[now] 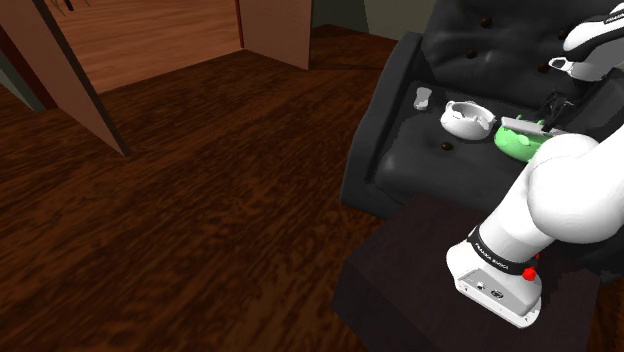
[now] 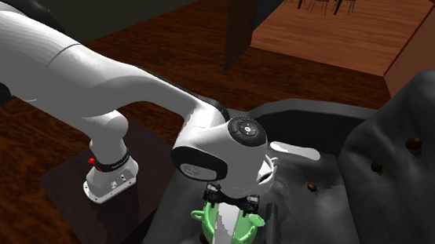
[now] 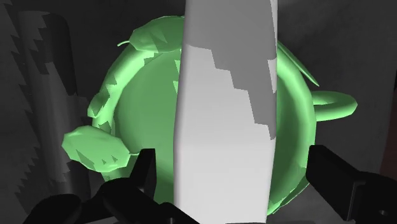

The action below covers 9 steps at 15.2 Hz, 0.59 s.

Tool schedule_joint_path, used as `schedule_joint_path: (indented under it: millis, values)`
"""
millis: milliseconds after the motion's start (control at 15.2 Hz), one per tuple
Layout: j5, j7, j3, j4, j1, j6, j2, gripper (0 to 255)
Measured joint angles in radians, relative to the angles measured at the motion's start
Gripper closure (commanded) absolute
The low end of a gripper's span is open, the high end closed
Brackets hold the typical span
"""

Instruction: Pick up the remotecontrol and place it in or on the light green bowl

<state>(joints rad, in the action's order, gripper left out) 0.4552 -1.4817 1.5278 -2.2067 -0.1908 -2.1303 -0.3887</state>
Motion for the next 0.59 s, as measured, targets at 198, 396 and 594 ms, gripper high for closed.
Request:
schedule_joint_path:
  millis: [198, 396, 594]
  values:
    - [-0.018, -0.01, -0.097, 0.047, 0.074, 0.079, -0.007, 0]
    - [-0.021, -0.01, -0.131, 0.061, 0.097, 0.106, -0.013, 0]
    - [-0.021, -0.009, -0.136, 0.061, 0.102, 0.109, -0.014, 0]
